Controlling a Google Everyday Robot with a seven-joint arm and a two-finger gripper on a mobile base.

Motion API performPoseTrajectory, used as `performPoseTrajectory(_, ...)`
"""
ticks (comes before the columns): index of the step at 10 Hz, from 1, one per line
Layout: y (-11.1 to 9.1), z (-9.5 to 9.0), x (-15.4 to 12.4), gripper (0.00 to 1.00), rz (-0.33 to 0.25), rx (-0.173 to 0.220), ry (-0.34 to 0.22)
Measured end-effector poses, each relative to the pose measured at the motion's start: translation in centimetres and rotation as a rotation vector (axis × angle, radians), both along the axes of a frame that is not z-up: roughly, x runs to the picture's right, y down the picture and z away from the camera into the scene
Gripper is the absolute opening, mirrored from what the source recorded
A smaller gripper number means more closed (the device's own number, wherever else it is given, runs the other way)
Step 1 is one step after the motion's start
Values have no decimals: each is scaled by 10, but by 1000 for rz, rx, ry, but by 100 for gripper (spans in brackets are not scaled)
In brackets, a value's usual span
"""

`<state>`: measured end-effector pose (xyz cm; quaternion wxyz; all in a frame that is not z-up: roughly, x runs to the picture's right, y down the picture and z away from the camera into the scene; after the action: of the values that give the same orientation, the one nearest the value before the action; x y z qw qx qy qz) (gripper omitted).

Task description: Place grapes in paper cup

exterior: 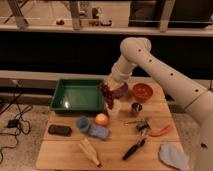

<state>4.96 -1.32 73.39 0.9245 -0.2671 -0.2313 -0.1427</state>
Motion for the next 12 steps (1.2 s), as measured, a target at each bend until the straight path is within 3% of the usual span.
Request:
performPoseTrajectory(5, 6, 3, 13, 0, 19, 3, -7)
performPoseTrajectory(9, 31, 25, 20, 0, 43, -26, -20)
performPoseTrajectory(12, 42, 31, 22, 0, 51, -41, -32)
